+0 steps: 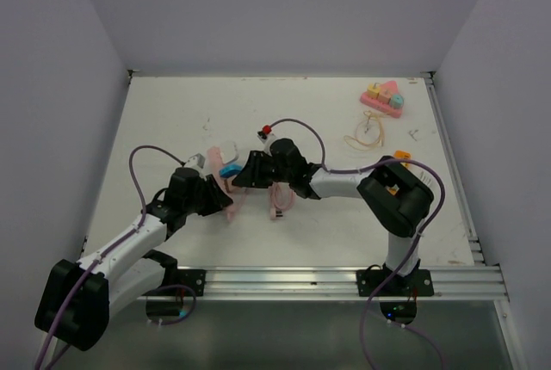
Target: Pull the plug off the socket
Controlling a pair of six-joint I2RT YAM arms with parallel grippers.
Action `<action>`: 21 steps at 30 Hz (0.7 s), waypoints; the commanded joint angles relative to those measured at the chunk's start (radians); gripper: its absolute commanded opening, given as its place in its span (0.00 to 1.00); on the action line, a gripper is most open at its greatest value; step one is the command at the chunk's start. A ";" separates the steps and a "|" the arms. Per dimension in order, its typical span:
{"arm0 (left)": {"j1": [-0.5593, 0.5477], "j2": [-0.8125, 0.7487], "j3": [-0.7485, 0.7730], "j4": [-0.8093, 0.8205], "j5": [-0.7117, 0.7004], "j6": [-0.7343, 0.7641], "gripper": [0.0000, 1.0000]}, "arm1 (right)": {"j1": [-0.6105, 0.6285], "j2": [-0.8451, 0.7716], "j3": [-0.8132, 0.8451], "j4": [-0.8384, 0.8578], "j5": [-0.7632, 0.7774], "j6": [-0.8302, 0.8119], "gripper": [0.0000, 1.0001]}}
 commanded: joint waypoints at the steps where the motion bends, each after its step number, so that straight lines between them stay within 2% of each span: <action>1: 0.001 -0.006 0.049 -0.039 -0.093 0.044 0.00 | -0.016 -0.063 -0.033 -0.006 0.017 -0.059 0.00; 8: 0.001 -0.003 0.037 -0.087 -0.172 0.010 0.00 | -0.085 -0.123 -0.104 0.025 -0.031 -0.050 0.00; 21: 0.001 0.055 0.052 -0.162 -0.309 -0.081 0.00 | -0.102 -0.191 -0.130 -0.045 -0.017 -0.059 0.00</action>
